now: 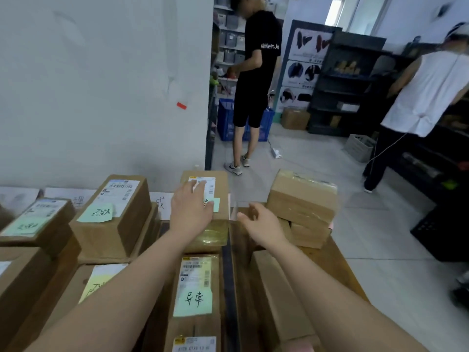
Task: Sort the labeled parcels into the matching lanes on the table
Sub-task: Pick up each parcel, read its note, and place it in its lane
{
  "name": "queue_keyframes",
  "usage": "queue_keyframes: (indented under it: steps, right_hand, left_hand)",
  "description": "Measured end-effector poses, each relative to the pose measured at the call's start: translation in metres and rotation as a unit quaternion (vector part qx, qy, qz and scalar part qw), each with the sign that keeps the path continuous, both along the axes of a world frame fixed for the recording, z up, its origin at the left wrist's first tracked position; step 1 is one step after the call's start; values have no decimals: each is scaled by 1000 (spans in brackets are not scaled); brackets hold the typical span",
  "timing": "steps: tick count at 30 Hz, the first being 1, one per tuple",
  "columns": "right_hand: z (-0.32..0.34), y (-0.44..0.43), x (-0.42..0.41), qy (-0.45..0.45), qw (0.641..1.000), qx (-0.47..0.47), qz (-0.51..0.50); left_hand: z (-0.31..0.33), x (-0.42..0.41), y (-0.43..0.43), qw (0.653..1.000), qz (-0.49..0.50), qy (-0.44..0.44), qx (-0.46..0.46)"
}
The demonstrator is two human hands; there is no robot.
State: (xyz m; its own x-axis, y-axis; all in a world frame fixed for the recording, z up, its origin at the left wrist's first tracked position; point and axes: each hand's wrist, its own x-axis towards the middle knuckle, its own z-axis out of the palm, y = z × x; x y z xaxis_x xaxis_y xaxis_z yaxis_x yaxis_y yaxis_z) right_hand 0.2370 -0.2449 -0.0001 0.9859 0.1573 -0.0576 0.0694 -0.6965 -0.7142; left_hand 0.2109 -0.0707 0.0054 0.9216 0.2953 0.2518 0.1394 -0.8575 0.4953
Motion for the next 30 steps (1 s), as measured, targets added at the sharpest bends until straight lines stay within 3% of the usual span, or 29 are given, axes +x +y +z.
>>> queue_keyframes:
  steps: [9, 20, 27, 30]
  right_hand:
    - [24, -94, 19, -71, 989, -130, -28]
    - [16, -204, 87, -69, 969, -235, 9]
    - [-10, -230, 125, -9, 983, -178, 34]
    - [-20, -235, 131, 0, 991, -129, 46]
  left_hand:
    - [26, 27, -91, 987, -125, -14, 104]
    - [-7, 88, -191, 982, -102, 53, 153]
    - [-27, 132, -212, 981, -56, 133, 130]
    - [-34, 144, -214, 982, -33, 170, 79]
